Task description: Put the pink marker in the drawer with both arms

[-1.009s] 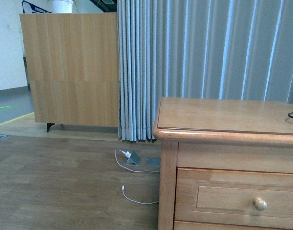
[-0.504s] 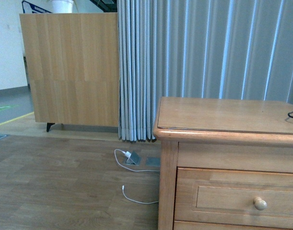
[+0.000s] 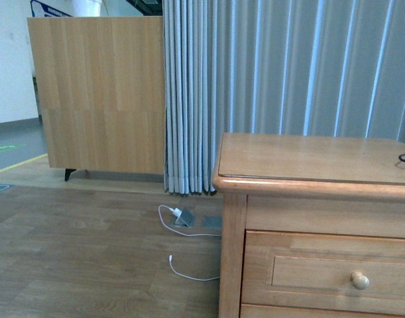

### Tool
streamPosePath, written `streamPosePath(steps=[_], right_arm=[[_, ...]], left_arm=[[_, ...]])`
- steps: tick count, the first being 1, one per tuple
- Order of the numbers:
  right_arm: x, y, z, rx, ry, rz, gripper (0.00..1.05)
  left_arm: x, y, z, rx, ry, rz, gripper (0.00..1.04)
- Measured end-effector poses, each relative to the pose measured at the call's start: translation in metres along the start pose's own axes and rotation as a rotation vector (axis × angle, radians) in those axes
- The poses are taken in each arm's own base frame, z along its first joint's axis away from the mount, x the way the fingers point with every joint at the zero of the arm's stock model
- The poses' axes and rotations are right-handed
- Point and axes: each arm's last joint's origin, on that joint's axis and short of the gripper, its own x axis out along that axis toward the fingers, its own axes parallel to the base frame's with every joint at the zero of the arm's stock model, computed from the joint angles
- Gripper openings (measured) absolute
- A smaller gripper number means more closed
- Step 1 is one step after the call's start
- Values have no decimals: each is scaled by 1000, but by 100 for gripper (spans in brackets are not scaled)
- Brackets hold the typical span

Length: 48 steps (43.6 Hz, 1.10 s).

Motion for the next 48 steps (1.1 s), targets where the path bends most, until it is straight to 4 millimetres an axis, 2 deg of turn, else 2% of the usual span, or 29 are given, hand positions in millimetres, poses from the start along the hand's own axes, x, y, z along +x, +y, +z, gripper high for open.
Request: streamPosePath(steps=[19,21,29,35,39,48], right_arm=[[-4,0,2,0,-30,-1,2],[-4,0,2,0,-30,-1,9],[-4,0,2,0,-30,-1,52],[-4,0,2,0,-30,-1,75],[-4,0,2,0,-30,-1,96],[-4,0,2,1,-30,-1,96]], left_arm=[[0,0,0,0,0,0,99],[0,0,0,0,0,0,99],[0,0,0,0,0,0,99],[0,0,0,0,0,0,99],[0,0,0,0,0,0,99],[0,0,0,0,0,0,99]])
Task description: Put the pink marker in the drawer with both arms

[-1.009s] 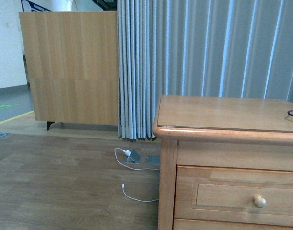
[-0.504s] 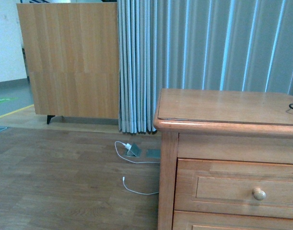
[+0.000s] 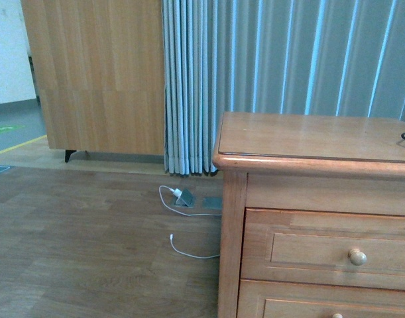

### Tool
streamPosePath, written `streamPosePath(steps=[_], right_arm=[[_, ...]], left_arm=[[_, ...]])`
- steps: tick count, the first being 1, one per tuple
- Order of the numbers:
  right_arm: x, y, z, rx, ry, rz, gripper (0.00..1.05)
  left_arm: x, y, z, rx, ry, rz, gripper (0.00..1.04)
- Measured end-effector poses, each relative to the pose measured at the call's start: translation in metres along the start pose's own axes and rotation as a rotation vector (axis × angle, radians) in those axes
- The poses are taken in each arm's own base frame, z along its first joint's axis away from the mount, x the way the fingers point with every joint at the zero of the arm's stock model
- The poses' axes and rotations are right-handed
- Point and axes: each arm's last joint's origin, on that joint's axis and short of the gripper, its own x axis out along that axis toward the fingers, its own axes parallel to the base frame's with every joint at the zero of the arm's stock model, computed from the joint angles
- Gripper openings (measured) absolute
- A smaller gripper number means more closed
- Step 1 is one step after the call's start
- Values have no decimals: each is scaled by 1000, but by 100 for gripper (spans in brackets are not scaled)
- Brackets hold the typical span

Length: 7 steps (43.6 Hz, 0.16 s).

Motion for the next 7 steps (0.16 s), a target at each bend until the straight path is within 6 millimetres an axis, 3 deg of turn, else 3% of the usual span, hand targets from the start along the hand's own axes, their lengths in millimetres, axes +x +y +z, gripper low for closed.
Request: streamPosePath(steps=[7], right_arm=[[0,0,0,0,0,0,96]], left_arm=[[0,0,0,0,0,0,99]])
